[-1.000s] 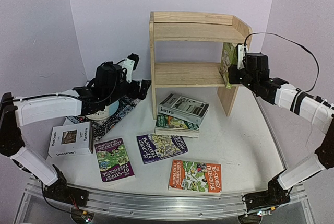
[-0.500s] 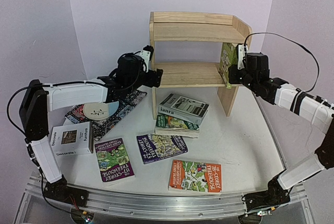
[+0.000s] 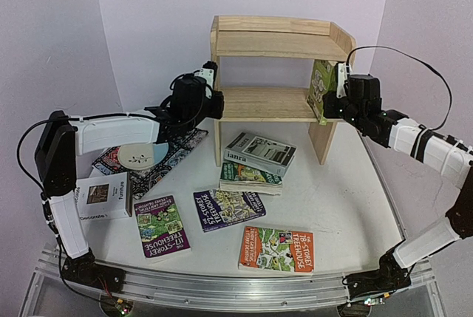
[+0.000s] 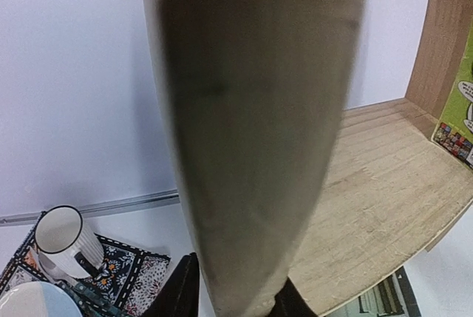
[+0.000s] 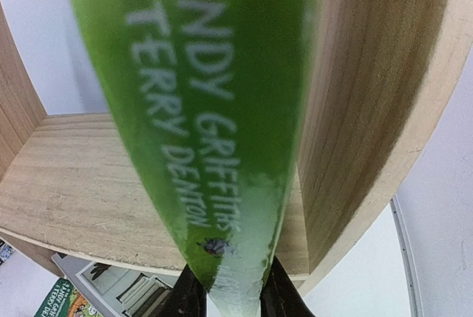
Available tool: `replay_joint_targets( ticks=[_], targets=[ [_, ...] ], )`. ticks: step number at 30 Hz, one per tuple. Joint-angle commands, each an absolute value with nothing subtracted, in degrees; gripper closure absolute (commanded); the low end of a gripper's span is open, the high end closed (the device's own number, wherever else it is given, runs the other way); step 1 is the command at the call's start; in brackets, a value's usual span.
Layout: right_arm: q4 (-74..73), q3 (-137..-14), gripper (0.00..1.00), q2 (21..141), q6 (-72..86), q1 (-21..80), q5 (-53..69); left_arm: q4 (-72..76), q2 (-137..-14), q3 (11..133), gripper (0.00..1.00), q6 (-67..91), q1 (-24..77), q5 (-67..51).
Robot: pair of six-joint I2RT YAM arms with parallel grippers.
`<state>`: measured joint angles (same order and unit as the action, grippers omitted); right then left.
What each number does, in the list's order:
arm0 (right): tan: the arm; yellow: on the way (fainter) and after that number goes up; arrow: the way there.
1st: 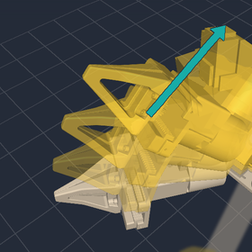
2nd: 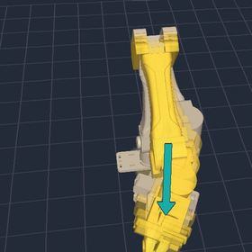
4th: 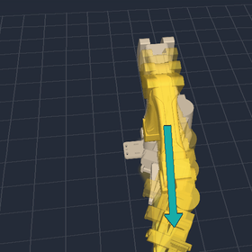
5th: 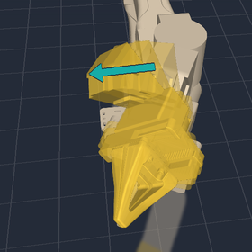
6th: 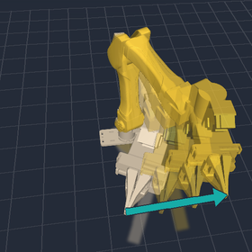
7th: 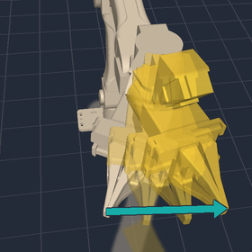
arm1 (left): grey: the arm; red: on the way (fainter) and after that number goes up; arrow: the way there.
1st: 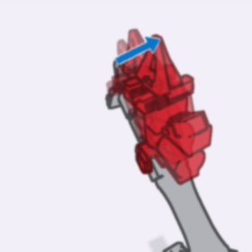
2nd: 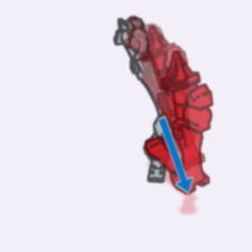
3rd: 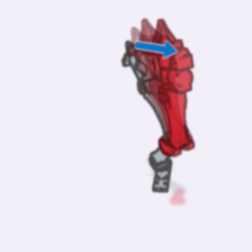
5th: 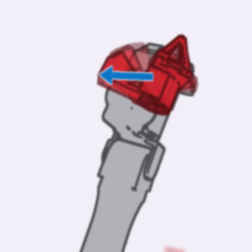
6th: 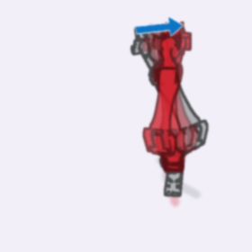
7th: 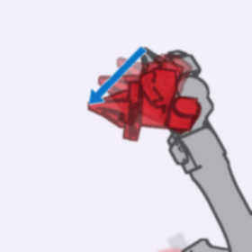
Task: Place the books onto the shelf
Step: Move the shelf to the center of the board.
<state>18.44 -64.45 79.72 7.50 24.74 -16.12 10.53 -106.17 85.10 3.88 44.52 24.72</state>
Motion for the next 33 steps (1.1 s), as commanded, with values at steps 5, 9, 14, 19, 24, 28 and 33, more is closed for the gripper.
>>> replay_joint_targets(
  ticks=[5,9,14,19,24,28,33],
  targets=[
    [19.4,-66.1,1.0,79.6,10.5,24.7,-15.0,12.4,-101.9,84.0,1.0,1.5,44.1,24.5],
    [17.9,-66.6,1.0,79.2,11.2,24.7,-14.0,12.5,-99.9,82.4,1.0,1.7,44.1,23.0],
    [14.7,-67.7,1.0,79.3,12.9,25.6,-17.7,12.5,-97.6,80.4,1.0,3.7,44.2,19.9],
    [14.6,-67.6,1.0,79.1,12.1,28.3,-23.3,12.4,-94.4,78.0,1.0,7.7,44.2,16.7],
    [14.6,-66.8,1.0,77.9,11.5,29.1,-26.7,12.4,-92.3,76.4,0.96,8.8,44.3,15.3],
    [14.2,-66.1,0.94,76.8,10.9,29.1,-27.7,12.4,-91.8,75.5,0.7,9.3,44.3,14.8],
    [12.9,-65.8,0.83,76.1,11.4,29.1,-28.9,12.4,-91.7,75.1,0.59,10.1,44.3,14.8]
  ],
)
